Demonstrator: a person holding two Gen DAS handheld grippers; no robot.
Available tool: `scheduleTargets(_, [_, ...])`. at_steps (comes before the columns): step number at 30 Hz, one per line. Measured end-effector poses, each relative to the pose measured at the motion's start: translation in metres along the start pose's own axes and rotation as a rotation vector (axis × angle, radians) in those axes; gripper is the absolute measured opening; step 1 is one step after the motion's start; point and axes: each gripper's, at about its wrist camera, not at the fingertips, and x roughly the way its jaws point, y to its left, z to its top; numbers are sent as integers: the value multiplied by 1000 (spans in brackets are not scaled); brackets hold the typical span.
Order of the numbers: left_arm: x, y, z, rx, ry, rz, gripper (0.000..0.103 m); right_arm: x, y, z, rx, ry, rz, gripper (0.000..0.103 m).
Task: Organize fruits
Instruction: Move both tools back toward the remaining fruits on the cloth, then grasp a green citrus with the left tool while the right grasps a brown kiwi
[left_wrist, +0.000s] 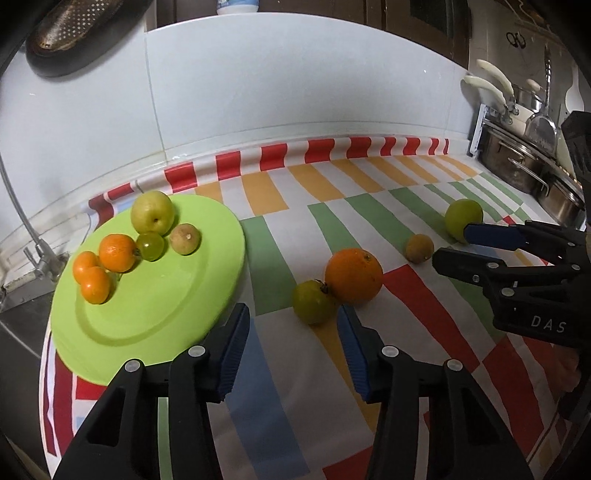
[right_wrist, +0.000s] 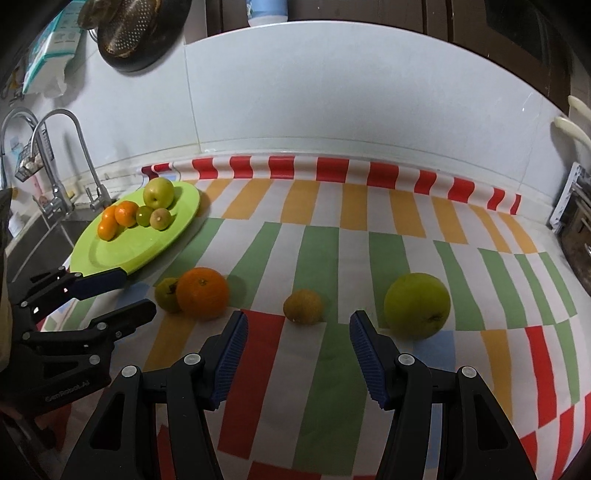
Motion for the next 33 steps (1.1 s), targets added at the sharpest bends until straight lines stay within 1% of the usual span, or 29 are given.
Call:
scheduleTargets(5, [11,1,2,2,31,-24,42,11,0,0,-2,17,13,58])
scheduleTargets(11, [18,0,8,5,36,-37,42,22,-1,3,-1,23,21,57])
scheduleTargets(13, [20,0,10,6,37,-36,42,25,-2,4,-1,26,27,54])
scheduleTargets(16, [21,2,12,-12,45,-52,36,30,-1,6,0,29,21,52])
scheduleTargets(17, [22,3,12,-15,47,-53,35,31,-2,6,3,32,23,49])
scheduleTargets(20, [25,3,13,-16,55,-53,30,37,-2,6,10,43,26,47])
scheduleTargets(21, [25,4,13,-16,57,-53,30,38,-2,6,9,46,26,43])
scheduleTargets(25, [24,4,13,-25,60,-53,30,41,-2,5,7,60,19,37])
scheduleTargets(27, [21,5,14,-38,56,-55,29,39,-3,4,13,53,18,31])
scheduleTargets(33, [14,6,16,-48,44,-53,29,32,-1,4,8,45,25,30])
